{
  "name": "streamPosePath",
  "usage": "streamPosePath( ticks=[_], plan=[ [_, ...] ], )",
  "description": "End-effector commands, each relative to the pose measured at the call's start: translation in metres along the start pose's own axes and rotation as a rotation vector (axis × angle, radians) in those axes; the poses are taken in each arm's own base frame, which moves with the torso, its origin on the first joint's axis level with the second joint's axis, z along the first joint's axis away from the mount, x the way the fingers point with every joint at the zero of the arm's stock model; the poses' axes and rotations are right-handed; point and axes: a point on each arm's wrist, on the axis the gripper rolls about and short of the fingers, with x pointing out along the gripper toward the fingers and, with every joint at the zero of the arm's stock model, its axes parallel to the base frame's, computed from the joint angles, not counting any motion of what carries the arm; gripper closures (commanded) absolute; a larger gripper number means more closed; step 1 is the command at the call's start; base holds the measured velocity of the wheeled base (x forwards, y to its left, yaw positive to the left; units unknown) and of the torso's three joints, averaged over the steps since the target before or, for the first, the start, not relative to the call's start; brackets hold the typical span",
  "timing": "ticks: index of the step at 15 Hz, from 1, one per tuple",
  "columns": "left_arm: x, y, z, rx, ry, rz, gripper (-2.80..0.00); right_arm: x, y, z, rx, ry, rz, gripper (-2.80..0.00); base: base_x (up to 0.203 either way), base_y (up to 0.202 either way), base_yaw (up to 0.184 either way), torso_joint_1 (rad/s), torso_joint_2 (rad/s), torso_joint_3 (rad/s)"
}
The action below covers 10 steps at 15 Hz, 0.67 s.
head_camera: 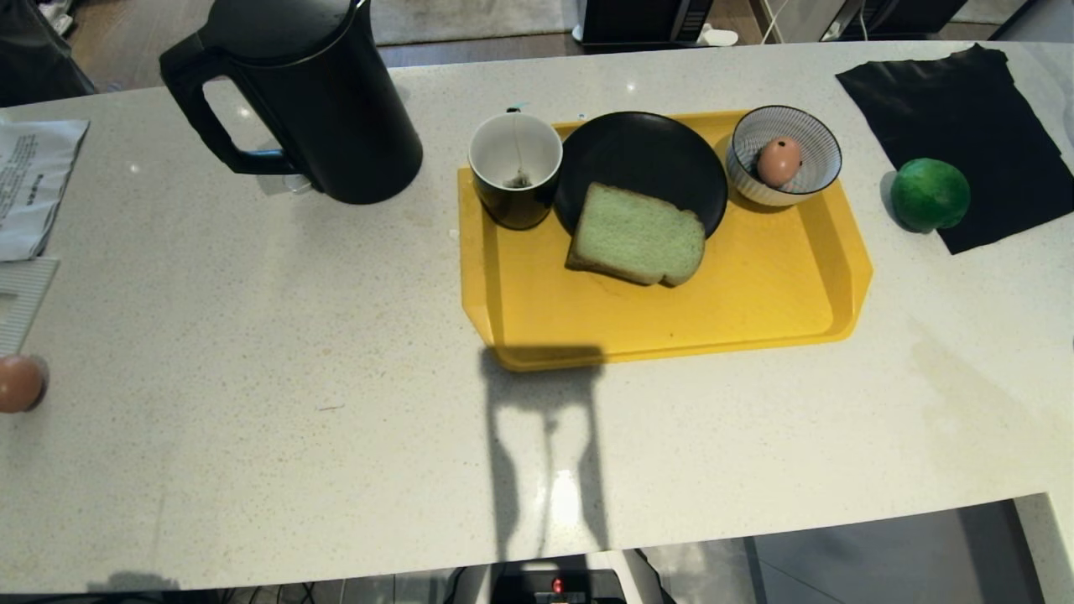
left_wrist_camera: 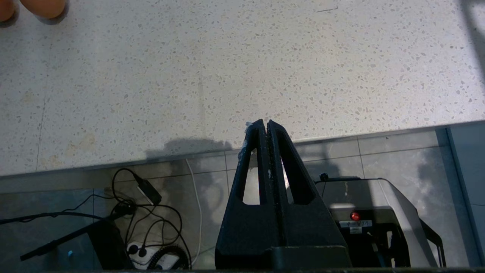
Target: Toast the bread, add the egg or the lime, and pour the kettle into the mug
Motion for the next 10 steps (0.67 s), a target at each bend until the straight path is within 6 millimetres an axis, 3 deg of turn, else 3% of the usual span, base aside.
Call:
streamPosePath(
  ticks=[1,10],
  plan=[
    [0.0010,-0.0001,-0.0046,0.000,0.014,0.000,0.00,0.0002,0.0000,-0.0004,-0.002,0.003,0.001,0.00,0.000,0.000,0.000,0.000,0.00,0.000],
    [0.0011,-0.0001,-0.0044,-0.002,0.014,0.000,0.00,0.0001,-0.0002,0.0000,0.038,0.001,-0.009,0.00,0.000,0.000,0.000,0.000,0.00,0.000]
  ],
)
